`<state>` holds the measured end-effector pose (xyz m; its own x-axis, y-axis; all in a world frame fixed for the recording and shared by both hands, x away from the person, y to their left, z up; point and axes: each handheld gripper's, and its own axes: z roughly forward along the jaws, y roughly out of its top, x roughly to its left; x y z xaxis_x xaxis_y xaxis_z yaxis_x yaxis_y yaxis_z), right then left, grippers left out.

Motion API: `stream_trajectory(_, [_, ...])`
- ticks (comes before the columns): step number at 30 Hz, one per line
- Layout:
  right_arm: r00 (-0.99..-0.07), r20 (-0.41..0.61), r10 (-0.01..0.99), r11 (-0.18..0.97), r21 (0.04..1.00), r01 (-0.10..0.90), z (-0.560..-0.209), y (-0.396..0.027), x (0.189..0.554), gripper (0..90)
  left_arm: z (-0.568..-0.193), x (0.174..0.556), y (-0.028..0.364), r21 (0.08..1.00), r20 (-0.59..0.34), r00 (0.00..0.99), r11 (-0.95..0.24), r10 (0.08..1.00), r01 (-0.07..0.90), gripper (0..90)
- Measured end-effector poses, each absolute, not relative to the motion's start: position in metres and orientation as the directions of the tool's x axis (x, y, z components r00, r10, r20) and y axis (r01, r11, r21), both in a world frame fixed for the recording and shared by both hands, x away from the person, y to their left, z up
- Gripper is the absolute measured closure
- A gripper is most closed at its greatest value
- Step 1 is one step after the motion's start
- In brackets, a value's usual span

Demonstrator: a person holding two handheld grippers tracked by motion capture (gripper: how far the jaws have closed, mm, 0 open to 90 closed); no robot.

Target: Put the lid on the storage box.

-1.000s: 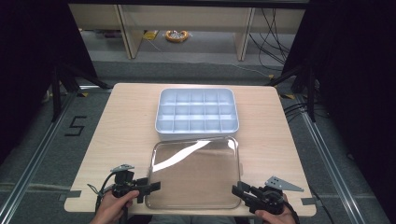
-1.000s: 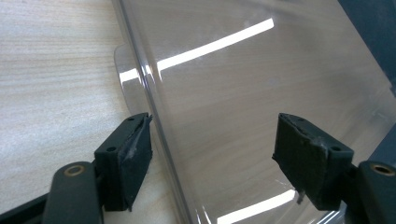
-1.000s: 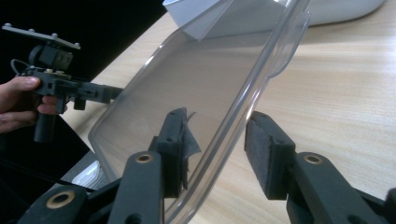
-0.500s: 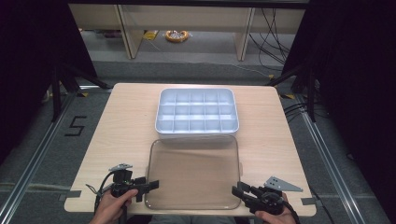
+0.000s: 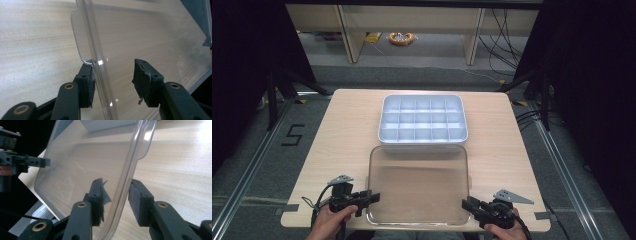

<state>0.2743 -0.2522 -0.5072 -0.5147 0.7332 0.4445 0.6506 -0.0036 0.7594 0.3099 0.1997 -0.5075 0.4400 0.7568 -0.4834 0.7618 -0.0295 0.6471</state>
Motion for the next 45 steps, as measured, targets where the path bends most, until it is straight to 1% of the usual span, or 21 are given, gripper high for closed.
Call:
stream_trajectory(7, [-0.479, 0.469, 0.742, -0.037, 0.742, 0.669, -0.504, -0.248, 0.273, 66.1, -0.501, 0.308, 0.197, 0.678, -0.447, 0.466, -0.051, 0.764, 0.733, 54.6])
stream_trajectory(9, [-0.470, 0.463, 0.752, -0.040, 0.743, 0.668, -0.503, -0.247, 0.273, 66.1, -0.500, 0.308, 0.197, 0.677, -0.443, 0.469, -0.058, 0.764, 0.734, 55.1])
stream_trajectory(11, [-0.464, 0.429, 0.775, -0.025, 0.754, 0.657, -0.501, -0.249, 0.274, 66.1, -0.499, 0.309, 0.196, 0.677, -0.443, 0.469, -0.057, 0.764, 0.734, 55.4])
stream_trajectory(13, [-0.447, 0.473, 0.760, -0.071, 0.743, 0.666, -0.497, -0.246, 0.275, 66.0, -0.498, 0.310, 0.196, 0.677, -0.452, 0.465, -0.047, 0.761, 0.735, 55.7])
stream_trajectory(15, [-0.467, 0.439, 0.767, -0.053, 0.769, 0.637, -0.496, -0.247, 0.278, 66.1, -0.495, 0.310, 0.196, 0.682, -0.447, 0.467, -0.046, 0.763, 0.729, 56.4])
stream_trajectory(19, [-0.454, 0.440, 0.774, -0.054, 0.762, 0.646, -0.492, -0.244, 0.282, 66.0, -0.488, 0.314, 0.197, 0.698, -0.437, 0.466, -0.036, 0.770, 0.715, 57.0])
stream_trajectory(20, [-0.466, 0.433, 0.771, -0.047, 0.769, 0.637, -0.492, -0.244, 0.286, 66.0, -0.487, 0.316, 0.197, 0.700, -0.437, 0.467, -0.035, 0.769, 0.713, 57.0])
stream_trajectory(22, [-0.447, 0.438, 0.780, -0.056, 0.761, 0.646, -0.489, -0.243, 0.291, 65.2, -0.485, 0.322, 0.195, 0.700, -0.435, 0.463, -0.033, 0.773, 0.714, 56.6])
stream_trajectory(24, [-0.449, 0.414, 0.792, -0.044, 0.771, 0.635, -0.484, -0.244, 0.297, 65.1, -0.483, 0.327, 0.194, 0.699, -0.434, 0.462, -0.034, 0.773, 0.714, 56.2])
stream_trajectory(25, [-0.429, 0.449, 0.784, -0.081, 0.759, 0.647, -0.480, -0.243, 0.303, 65.0, -0.481, 0.330, 0.193, 0.701, -0.436, 0.460, -0.029, 0.773, 0.713, 56.2])
stream_trajectory(26, [-0.429, 0.449, 0.784, -0.081, 0.759, 0.647, -0.480, -0.243, 0.303, 65.0, -0.480, 0.333, 0.192, 0.701, -0.436, 0.460, -0.029, 0.773, 0.713, 56.2])
stream_trajectory(27, [-0.451, 0.399, 0.798, -0.051, 0.791, 0.610, -0.477, -0.245, 0.311, 64.7, -0.475, 0.338, 0.191, 0.710, -0.432, 0.463, -0.025, 0.774, 0.704, 56.0])
stream_trajectory(32, [-0.427, 0.436, 0.792, -0.098, 0.782, 0.616, -0.464, -0.243, 0.321, 64.7, -0.463, 0.350, 0.189, 0.726, -0.423, 0.463, -0.015, 0.779, 0.687, 56.1])
stream_trajectory(33, [-0.448, 0.395, 0.802, -0.075, 0.811, 0.580, -0.458, -0.243, 0.329, 64.7, -0.457, 0.356, 0.188, 0.733, -0.416, 0.459, -0.010, 0.785, 0.681, 56.2])
stream_trajectory(35, [-0.438, 0.404, 0.803, -0.092, 0.810, 0.579, -0.455, -0.241, 0.332, 64.7, -0.455, 0.359, 0.188, 0.736, -0.411, 0.461, -0.012, 0.786, 0.677, 56.3])
stream_trajectory(36, [-0.446, 0.375, 0.813, -0.070, 0.823, 0.564, -0.453, -0.242, 0.337, 64.6, -0.452, 0.362, 0.188, 0.736, -0.409, 0.459, -0.012, 0.789, 0.677, 56.2])
stream_trajectory(37, [-0.425, 0.412, 0.806, -0.107, 0.807, 0.580, -0.447, -0.239, 0.341, 64.7, -0.451, 0.365, 0.188, 0.737, -0.411, 0.451, -0.003, 0.792, 0.676, 56.5])
stream_trajectory(38, [-0.441, 0.370, 0.818, -0.079, 0.830, 0.552, -0.447, -0.241, 0.348, 64.7, -0.449, 0.369, 0.188, 0.733, -0.416, 0.449, 0.000, 0.790, 0.680, 56.4])
stream_trajectory(41, [-0.422, 0.398, 0.815, -0.105, 0.817, 0.567, -0.440, -0.237, 0.357, 64.7, -0.440, 0.382, 0.189, 0.732, -0.414, 0.428, 0.014, 0.803, 0.681, 56.5])
stream_trajectory(42, [-0.434, 0.393, 0.811, -0.102, 0.825, 0.555, -0.439, -0.237, 0.363, 64.6, -0.438, 0.387, 0.188, 0.738, -0.410, 0.425, 0.019, 0.807, 0.675, 56.5])
stream_trajectory(45, [-0.409, 0.405, 0.817, -0.117, 0.812, 0.571, -0.434, -0.234, 0.369, 64.6, -0.432, 0.397, 0.188, 0.734, -0.410, 0.417, 0.022, 0.811, 0.679, 56.5])
